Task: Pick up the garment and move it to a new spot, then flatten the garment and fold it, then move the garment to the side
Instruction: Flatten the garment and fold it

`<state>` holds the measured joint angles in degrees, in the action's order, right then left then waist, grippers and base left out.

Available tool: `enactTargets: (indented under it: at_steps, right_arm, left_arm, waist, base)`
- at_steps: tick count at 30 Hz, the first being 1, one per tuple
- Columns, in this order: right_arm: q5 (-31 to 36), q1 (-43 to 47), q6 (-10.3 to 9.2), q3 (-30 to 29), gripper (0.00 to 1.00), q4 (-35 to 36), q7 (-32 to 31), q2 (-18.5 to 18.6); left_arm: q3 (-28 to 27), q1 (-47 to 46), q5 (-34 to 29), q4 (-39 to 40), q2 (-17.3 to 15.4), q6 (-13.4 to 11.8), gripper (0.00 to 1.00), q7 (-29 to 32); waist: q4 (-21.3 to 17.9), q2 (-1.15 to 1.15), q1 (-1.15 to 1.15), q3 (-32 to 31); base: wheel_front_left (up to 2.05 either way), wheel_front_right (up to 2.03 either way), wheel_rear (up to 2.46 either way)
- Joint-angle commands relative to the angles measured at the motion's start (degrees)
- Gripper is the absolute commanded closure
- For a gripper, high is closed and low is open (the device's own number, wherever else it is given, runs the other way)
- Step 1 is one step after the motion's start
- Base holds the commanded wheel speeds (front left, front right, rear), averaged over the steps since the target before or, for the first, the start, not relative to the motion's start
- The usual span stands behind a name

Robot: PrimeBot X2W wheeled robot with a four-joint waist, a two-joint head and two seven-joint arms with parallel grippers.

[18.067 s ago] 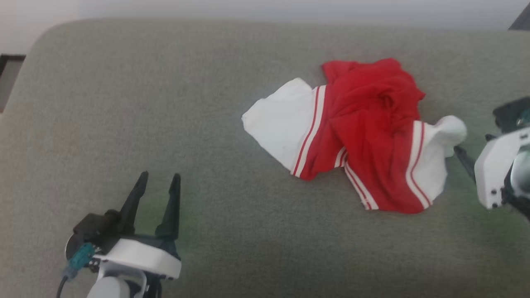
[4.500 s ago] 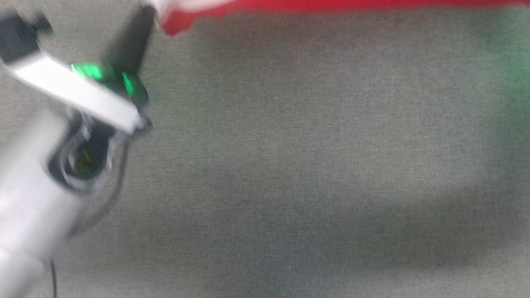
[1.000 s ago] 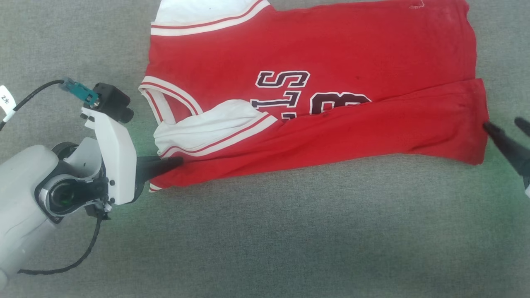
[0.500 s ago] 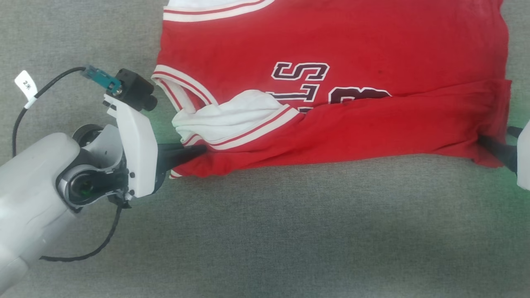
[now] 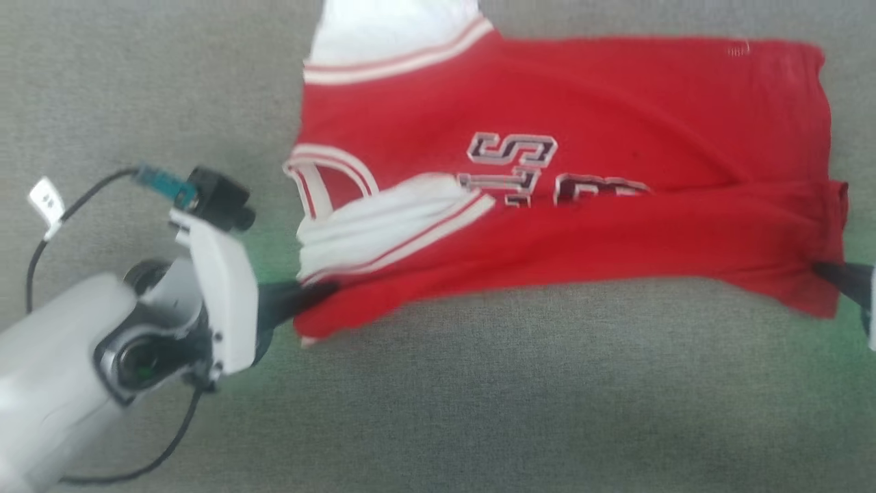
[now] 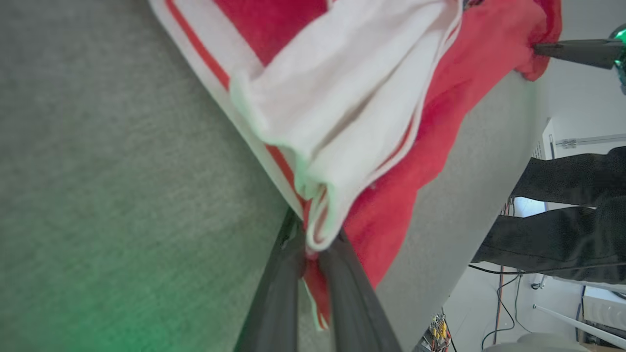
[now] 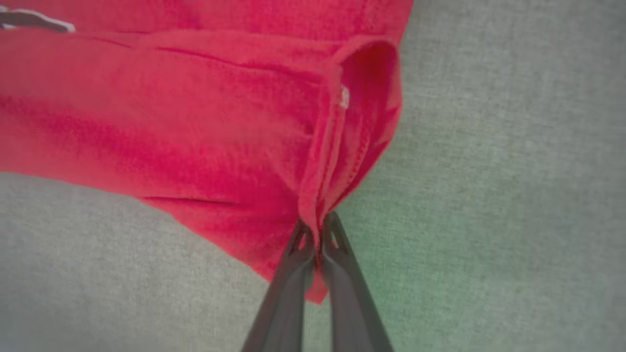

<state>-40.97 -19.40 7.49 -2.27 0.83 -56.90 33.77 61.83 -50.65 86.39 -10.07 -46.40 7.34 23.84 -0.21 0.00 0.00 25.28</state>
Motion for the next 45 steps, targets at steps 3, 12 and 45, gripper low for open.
enactTargets:
  at_steps: [3, 12, 45]
  right_arm:
    - [-1.69, 3.07, 0.00, -0.96, 1.00, 0.74, 0.51, 1.61]
    - [-6.16, 12.00, -0.01, -3.22, 1.00, 3.76, -0.61, 4.86]
    - [9.78, -0.59, 0.00, 5.25, 0.00, 2.84, 60.39, -10.16]
  left_arm:
    - [-0.18, 2.64, 1.35, 3.06, -3.05, 0.11, 1.00, -0.72]
    - [0.55, 8.26, 1.17, 13.51, -9.35, -1.75, 1.00, -2.85]
    - [-7.86, -10.99, -15.02, -15.63, -1.64, -6.59, 0.00, -21.54]
  waist:
    - [0.47, 0.00, 0.00, -1.89]
    - [1.00, 0.00, 0.00, -2.92]
    - [-14.04, 0.00, 0.00, -0.69]
  base:
    - [0.00, 0.00, 0.00]
    - [0.00, 0.00, 0.00]
    - [0.00, 0.00, 0.00]
